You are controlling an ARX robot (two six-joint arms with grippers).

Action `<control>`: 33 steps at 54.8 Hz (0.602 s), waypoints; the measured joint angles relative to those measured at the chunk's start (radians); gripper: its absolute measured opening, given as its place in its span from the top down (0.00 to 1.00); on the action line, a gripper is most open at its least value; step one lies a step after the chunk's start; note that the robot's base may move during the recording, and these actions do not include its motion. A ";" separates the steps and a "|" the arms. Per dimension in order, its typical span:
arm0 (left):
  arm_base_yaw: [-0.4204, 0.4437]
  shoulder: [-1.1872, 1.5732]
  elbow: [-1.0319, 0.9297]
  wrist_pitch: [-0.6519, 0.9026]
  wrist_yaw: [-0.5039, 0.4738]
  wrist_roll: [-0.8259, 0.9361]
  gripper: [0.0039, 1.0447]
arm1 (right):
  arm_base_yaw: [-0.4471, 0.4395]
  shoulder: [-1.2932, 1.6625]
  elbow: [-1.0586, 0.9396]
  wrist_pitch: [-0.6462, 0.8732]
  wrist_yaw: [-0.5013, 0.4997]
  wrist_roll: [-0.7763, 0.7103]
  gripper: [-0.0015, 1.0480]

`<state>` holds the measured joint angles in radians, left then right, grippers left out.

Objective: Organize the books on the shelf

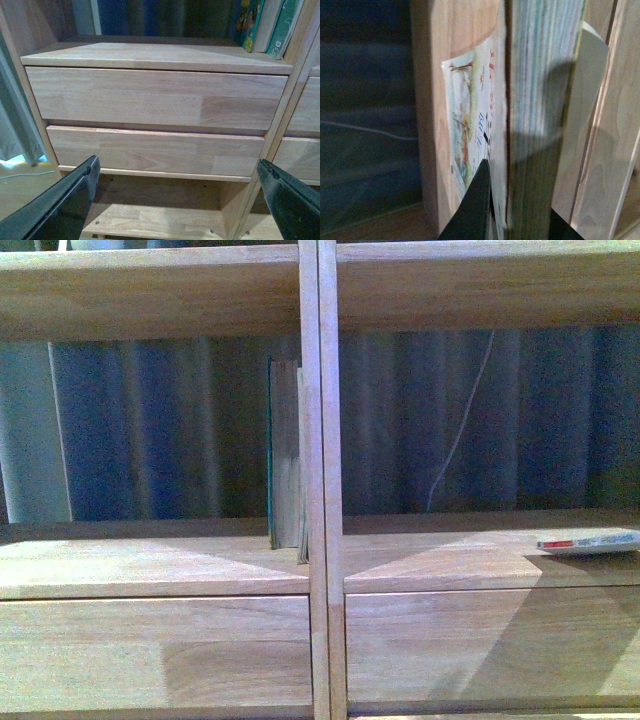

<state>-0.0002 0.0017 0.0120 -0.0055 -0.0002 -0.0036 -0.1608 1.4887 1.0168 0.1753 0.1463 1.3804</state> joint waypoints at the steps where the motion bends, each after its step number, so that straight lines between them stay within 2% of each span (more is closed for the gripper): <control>1: 0.000 0.000 0.000 0.000 0.000 0.000 0.07 | -0.002 -0.010 -0.005 0.004 -0.002 -0.008 0.93; 23: 0.000 0.000 0.000 0.000 0.000 0.000 0.07 | -0.049 -0.356 -0.074 0.070 -0.100 -0.249 0.93; 30: 0.000 0.000 0.000 0.000 0.000 0.000 0.07 | -0.012 -0.459 -0.097 0.087 -0.109 -0.304 0.93; 33: 0.000 0.000 0.000 0.000 0.000 0.000 0.07 | 0.041 -0.518 -0.126 0.113 -0.096 -0.338 0.93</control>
<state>-0.0002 0.0017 0.0120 -0.0055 -0.0002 -0.0036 -0.1200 0.9703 0.8909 0.2878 0.0502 1.0428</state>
